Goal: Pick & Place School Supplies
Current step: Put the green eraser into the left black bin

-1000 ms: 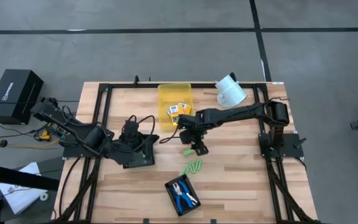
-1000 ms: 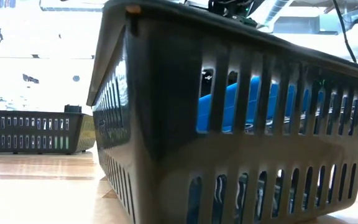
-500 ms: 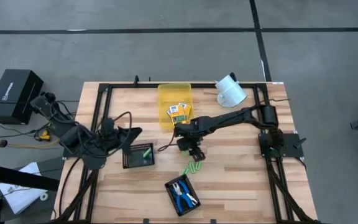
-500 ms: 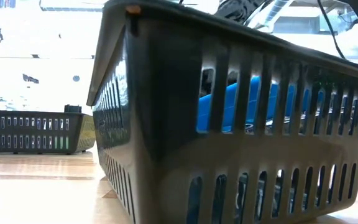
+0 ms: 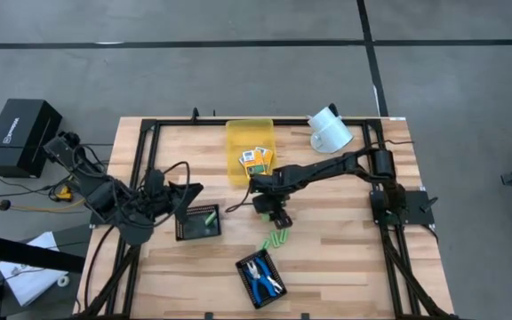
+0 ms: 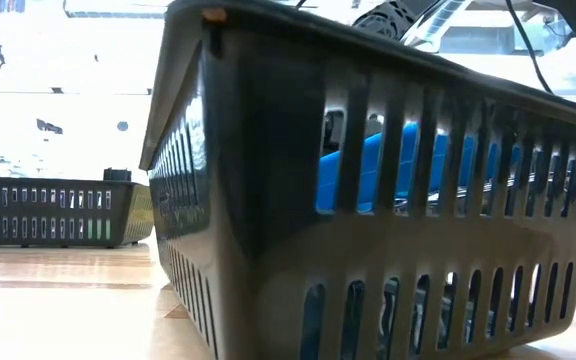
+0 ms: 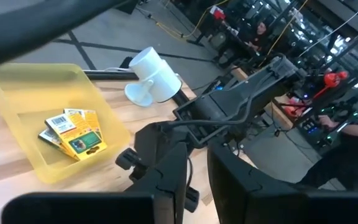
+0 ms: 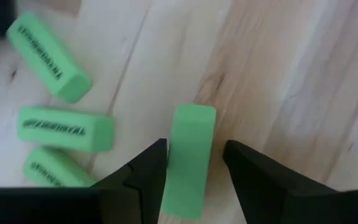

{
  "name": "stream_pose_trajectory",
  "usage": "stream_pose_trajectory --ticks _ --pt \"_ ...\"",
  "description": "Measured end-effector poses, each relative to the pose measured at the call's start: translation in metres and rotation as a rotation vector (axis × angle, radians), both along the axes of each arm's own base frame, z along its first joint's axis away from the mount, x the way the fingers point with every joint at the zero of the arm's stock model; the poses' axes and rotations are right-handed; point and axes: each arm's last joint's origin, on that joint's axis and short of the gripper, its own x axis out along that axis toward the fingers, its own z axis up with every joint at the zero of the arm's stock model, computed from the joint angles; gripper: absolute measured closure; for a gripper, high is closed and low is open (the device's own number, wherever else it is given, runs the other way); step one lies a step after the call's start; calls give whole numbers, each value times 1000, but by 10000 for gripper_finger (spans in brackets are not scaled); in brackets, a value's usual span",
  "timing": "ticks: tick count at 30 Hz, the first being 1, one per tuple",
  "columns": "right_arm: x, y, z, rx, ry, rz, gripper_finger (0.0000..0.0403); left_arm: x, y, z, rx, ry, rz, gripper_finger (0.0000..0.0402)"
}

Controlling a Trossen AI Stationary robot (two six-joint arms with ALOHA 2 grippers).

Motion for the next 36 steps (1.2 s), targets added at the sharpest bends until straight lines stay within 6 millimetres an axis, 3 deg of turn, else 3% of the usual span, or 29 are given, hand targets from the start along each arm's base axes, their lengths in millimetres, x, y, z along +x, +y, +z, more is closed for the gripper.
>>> stream_pose_trajectory --ticks 10,15,17,20,21,29,36 --pt "4 -3 -3 -121 -33 -153 242 0 -1 -24 -2 52 -12 344" --pt "5 1 -17 -130 10 -168 252 0 -4 -38 -44 77 -51 344" --pt "6 1 -21 -127 22 -183 273 0 -7 -40 -51 66 -63 344" --pt "6 1 -21 -128 15 -161 355 -3 -11 -39 -43 48 -71 344" --pt "7 1 -21 -132 5 -147 364 -5 -12 -39 -38 42 -71 344" --pt "21 0 -4 -90 -21 -135 363 -13 -20 -36 -6 -10 -67 344" --pt "41 15 27 -41 -80 -91 364 -18 -24 -34 26 -37 -61 344"
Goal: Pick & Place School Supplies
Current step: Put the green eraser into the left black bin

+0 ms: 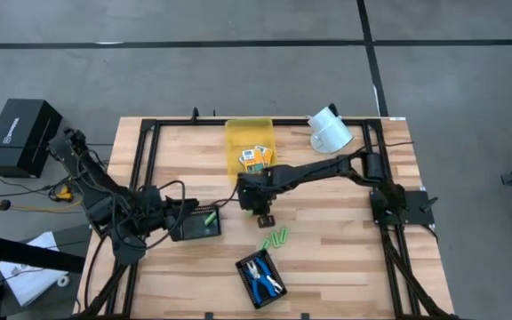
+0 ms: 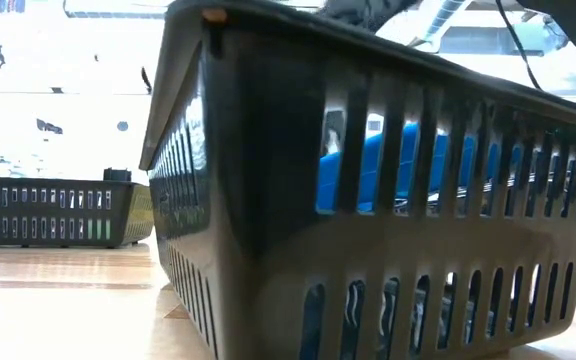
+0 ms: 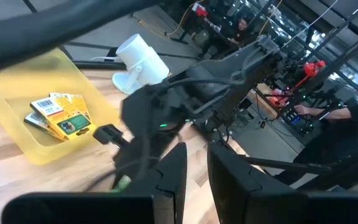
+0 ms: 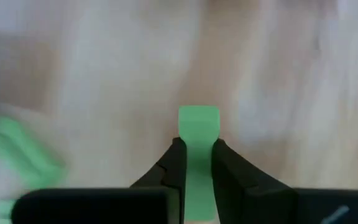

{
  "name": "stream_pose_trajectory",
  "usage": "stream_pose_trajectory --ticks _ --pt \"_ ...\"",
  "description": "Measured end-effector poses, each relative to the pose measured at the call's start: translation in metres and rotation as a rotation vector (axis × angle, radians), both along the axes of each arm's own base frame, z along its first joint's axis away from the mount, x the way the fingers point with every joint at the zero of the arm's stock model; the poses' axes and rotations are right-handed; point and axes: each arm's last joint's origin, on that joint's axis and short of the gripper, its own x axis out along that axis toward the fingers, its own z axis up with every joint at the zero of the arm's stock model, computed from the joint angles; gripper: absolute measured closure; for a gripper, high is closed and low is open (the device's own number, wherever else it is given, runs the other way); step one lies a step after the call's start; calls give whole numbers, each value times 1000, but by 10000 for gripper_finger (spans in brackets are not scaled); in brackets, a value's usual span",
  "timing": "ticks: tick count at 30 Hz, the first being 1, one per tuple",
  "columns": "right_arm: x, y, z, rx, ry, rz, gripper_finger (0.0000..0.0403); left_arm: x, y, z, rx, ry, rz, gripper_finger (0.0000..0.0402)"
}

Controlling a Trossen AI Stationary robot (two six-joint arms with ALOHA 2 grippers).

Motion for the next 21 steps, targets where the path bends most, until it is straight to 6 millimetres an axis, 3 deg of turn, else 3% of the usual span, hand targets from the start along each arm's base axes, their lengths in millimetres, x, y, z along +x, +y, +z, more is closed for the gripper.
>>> stream_pose_trajectory --ticks 5,13,21 --pt "9 14 30 36 -21 39 364 -1 -1 1 6 -5 -2 344" --pt "30 18 90 94 -205 51 364 -2 -1 1 26 -7 5 344" --pt "51 16 88 218 -320 8 366 -2 -1 3 35 -41 42 344"
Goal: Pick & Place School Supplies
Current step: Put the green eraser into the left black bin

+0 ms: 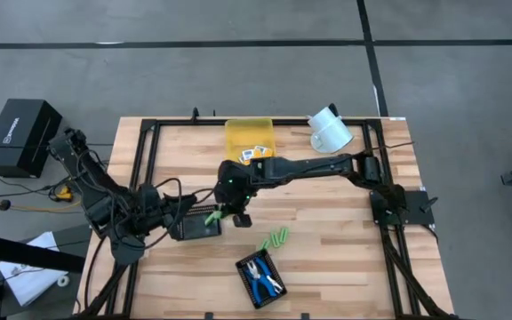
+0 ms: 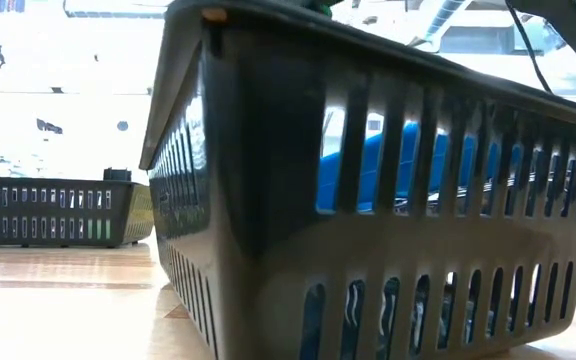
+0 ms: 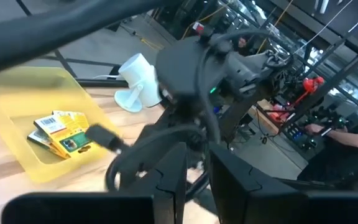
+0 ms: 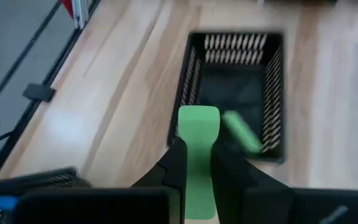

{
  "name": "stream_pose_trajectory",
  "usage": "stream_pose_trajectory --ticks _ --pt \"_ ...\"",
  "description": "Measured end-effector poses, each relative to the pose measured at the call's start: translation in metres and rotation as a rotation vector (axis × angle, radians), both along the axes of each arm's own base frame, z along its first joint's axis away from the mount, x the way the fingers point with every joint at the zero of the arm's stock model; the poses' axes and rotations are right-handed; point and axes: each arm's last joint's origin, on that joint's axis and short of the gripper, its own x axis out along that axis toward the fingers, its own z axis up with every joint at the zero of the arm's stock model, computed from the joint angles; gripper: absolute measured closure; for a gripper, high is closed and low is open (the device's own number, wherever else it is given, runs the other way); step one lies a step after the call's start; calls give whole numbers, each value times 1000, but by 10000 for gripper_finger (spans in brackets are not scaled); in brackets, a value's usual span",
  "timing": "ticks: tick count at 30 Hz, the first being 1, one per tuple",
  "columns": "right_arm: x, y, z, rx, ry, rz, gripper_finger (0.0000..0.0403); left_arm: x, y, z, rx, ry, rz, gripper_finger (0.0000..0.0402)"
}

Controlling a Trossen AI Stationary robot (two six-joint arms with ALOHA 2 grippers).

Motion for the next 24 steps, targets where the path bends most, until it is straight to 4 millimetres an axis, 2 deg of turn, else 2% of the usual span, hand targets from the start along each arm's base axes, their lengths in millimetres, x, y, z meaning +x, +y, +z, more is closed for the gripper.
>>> stream_pose_trajectory --ticks 5,8,15,21,24 --pt "13 4 -15 52 -2 -4 366 0 0 1 5 -19 20 344" --pt "28 7 -16 68 -46 10 366 -2 3 4 36 -27 41 344" --pt "59 9 -17 97 -112 31 366 -20 23 29 69 -57 72 344" --pt "67 5 -38 132 -74 14 366 -31 37 49 107 -51 70 344" --pt "69 0 -42 121 -83 11 366 -33 39 53 117 -47 68 344"
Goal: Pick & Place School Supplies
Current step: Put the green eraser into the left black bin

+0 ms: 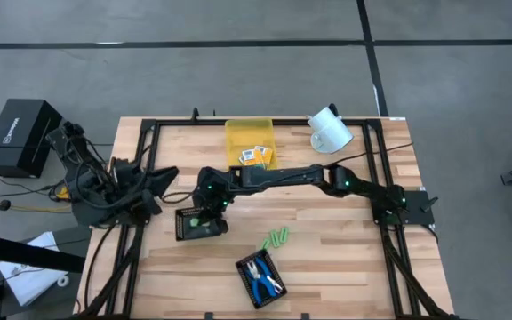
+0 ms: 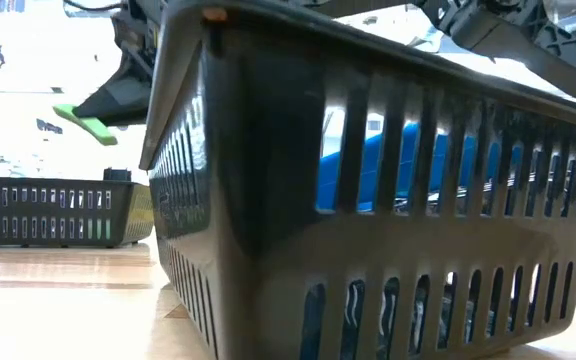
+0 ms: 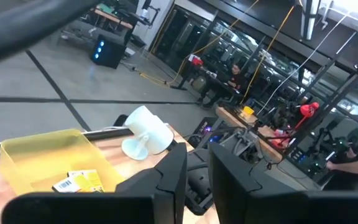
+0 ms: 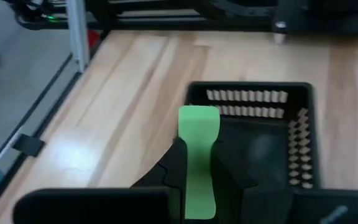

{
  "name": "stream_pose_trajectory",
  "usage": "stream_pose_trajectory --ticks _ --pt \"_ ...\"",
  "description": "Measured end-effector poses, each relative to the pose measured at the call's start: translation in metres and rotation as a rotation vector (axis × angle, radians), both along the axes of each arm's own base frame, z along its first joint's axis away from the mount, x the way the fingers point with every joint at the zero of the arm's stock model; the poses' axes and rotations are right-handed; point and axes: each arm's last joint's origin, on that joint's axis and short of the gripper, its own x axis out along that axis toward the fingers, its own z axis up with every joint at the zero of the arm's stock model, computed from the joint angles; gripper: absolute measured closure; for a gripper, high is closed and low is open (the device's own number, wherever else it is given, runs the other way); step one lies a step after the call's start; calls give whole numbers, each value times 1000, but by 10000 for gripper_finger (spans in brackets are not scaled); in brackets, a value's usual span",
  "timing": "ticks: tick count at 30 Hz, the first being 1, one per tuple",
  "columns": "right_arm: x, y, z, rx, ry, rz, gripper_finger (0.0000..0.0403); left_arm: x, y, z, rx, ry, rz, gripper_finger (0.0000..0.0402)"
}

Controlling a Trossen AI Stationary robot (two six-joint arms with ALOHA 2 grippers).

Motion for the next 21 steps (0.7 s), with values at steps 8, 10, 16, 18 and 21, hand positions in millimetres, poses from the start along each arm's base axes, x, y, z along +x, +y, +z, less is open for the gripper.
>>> stream_pose_trajectory --ticks 8,10,16,18,21 --pt "5 -20 4 -9 -68 -40 337 1 -1 1 -3 -2 -6 344" --pt "5 -24 4 -7 -69 -49 295 1 -2 2 -12 -9 -7 344" --pt "5 -26 4 11 -62 -55 191 1 -2 2 -14 -11 -8 344" --pt "5 -24 4 12 -63 -49 181 1 -2 2 -14 -11 -7 344" --pt "5 -21 4 16 -69 -37 183 1 -2 2 -14 -11 -7 344"
